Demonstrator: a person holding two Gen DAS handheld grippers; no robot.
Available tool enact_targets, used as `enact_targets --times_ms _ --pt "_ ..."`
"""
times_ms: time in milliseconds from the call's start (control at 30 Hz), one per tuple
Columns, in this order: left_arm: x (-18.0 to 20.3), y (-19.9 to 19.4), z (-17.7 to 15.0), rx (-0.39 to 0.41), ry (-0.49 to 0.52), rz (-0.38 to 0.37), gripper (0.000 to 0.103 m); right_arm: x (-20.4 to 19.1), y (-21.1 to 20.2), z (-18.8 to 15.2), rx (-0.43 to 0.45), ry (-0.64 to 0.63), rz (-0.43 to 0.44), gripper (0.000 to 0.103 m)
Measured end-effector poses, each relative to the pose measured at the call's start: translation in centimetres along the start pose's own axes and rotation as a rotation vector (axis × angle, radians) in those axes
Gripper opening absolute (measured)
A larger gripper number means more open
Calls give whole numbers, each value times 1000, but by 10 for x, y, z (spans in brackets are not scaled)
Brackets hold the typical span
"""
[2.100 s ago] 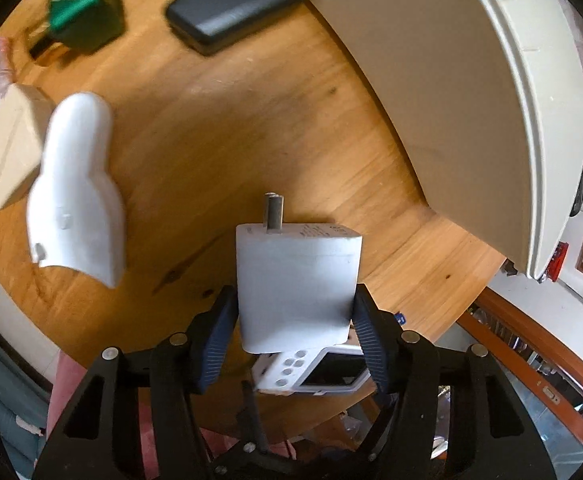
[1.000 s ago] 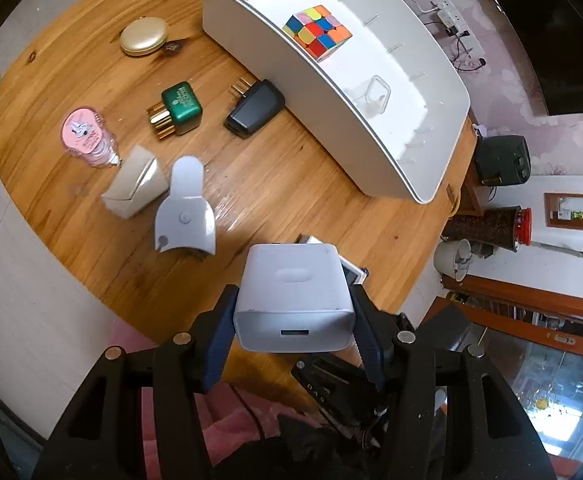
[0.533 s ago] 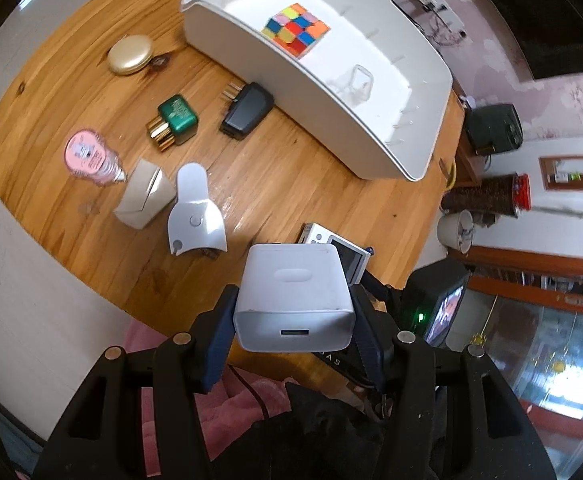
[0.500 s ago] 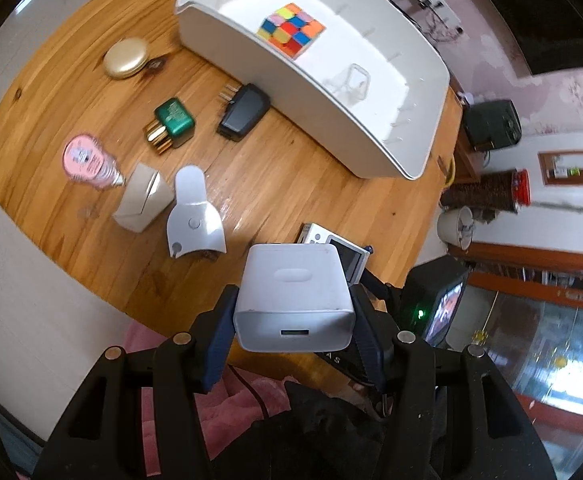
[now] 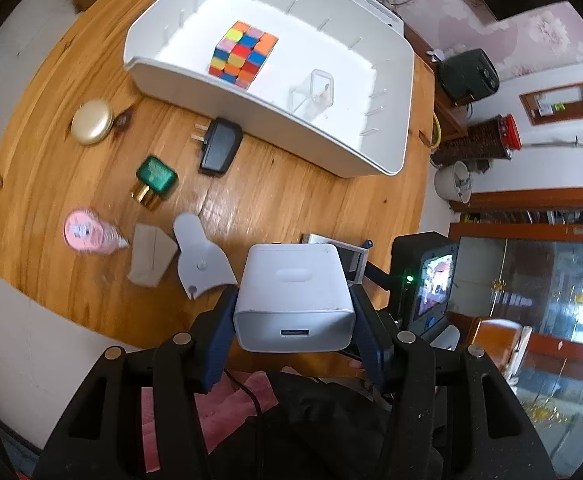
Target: Organize rigid objects
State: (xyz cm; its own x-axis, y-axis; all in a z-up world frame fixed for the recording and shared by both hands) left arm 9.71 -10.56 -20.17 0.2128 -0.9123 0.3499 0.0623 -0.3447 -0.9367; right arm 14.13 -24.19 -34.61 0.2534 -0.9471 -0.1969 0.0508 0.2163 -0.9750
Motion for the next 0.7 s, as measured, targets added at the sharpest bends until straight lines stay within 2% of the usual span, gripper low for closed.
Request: enact_targets --times_ms 267,433,700 --pt "-4 -9 18 9 96 1 58 2 14 4 -37 114 -80 103" --pt "-8 -13 27 6 148 4 58 -3 27 9 -74 149 -173 103" --pt "-17 -15 37 -4 210 1 58 -7 35 6 -66 243 -178 103"
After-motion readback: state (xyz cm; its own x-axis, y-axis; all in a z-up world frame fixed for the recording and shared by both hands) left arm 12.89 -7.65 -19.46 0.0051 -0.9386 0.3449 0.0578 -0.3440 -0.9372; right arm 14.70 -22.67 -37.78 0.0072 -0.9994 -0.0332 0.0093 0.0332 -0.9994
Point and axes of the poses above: each gripper's, at about its wrist camera, not at the fingertips, and y roughly the way its jaws point, x to its right, z to its top, the point moved 7 cm from there along y, roughly the way its jaws point, and after that the axes turned 4 degrees about z, right-handed, at the moved point
